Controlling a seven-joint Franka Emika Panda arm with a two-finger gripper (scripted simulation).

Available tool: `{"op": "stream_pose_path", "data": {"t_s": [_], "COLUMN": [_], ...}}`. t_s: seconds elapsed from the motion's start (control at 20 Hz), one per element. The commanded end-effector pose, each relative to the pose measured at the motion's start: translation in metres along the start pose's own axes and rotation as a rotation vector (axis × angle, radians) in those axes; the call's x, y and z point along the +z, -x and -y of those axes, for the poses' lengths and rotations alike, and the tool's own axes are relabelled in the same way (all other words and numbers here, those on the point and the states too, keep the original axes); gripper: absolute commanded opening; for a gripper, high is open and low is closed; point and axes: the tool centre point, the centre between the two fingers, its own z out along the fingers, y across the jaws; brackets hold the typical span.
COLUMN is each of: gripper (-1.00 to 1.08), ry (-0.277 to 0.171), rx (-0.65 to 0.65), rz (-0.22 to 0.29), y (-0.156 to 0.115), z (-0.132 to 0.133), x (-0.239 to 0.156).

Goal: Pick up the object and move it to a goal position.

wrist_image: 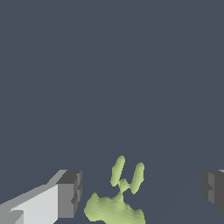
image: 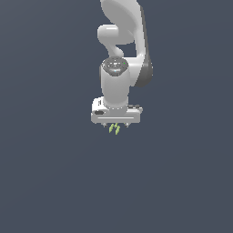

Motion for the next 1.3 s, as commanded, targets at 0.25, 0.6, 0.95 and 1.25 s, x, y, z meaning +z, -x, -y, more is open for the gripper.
{"op": "stream_pose_path", "data": {"t_s": [0.25,0.6,0.95,1.25], "gripper": [1.0,1.0,1.0,1.0], "ry": [-0.012,-0.025,-0.023,-0.018], "rx": [0.019,0.039,0.068,0.132], "rz": [-0.005,-0.012,-0.011,-0.008], "y": [-0.001,-0.004,0.005,0.025], "z": [-0.006,-0.012,-0.01,-0.007], "x": [0.001,0.001,0.012,0.035]}}
